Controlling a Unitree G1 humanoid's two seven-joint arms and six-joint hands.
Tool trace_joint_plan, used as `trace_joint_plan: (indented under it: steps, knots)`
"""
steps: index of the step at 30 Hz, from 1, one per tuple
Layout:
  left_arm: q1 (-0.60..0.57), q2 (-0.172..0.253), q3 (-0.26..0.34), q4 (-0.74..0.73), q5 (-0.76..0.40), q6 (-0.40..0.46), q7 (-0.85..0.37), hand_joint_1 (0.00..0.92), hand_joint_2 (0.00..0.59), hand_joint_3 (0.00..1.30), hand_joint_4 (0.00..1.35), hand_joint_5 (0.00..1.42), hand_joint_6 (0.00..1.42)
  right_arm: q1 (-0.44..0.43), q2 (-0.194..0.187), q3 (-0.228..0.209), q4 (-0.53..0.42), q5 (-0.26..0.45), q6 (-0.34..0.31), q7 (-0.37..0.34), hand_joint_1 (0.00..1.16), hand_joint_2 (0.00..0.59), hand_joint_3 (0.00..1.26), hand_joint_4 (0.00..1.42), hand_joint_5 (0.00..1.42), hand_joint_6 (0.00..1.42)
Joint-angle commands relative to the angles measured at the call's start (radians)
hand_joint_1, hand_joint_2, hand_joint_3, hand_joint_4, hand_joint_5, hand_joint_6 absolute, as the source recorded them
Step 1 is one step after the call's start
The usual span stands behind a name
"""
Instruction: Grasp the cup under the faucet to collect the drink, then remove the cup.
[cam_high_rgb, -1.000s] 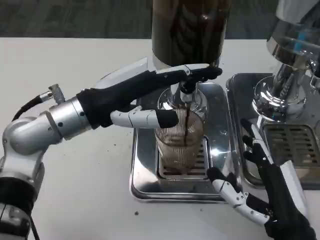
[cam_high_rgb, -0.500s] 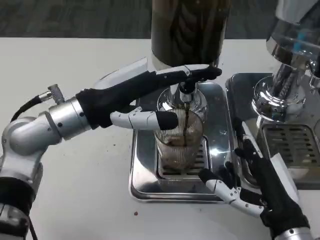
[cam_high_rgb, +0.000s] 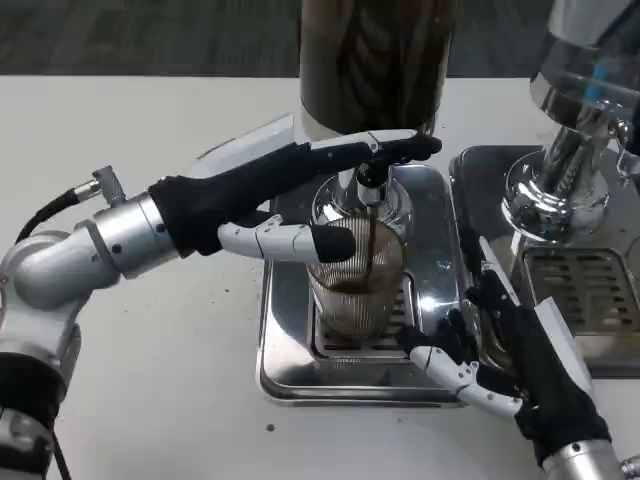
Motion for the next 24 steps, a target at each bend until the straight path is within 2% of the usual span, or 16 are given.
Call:
trace_joint_plan:
  steps: [1, 24]
  knots:
    - [0.039, 0.03, -0.023, 0.018, 0.054, 0.033, -0.017, 0.0, 0.044, 0.16, 0.11, 0.12, 0.02, -0.025, 0.002, -0.009, 0.021, 0.009, -0.019, 0.006, 0.64, 0.218, 0.0, 0.0, 0.0, 0.08]
    - [0.066, 0.049, -0.017, -0.031, 0.044, 0.045, -0.014, 0.0, 0.047, 0.16, 0.12, 0.12, 0.02, -0.116, 0.011, -0.013, 0.128, 0.038, -0.031, 0.035, 0.61, 0.224, 0.0, 0.0, 0.0, 0.08]
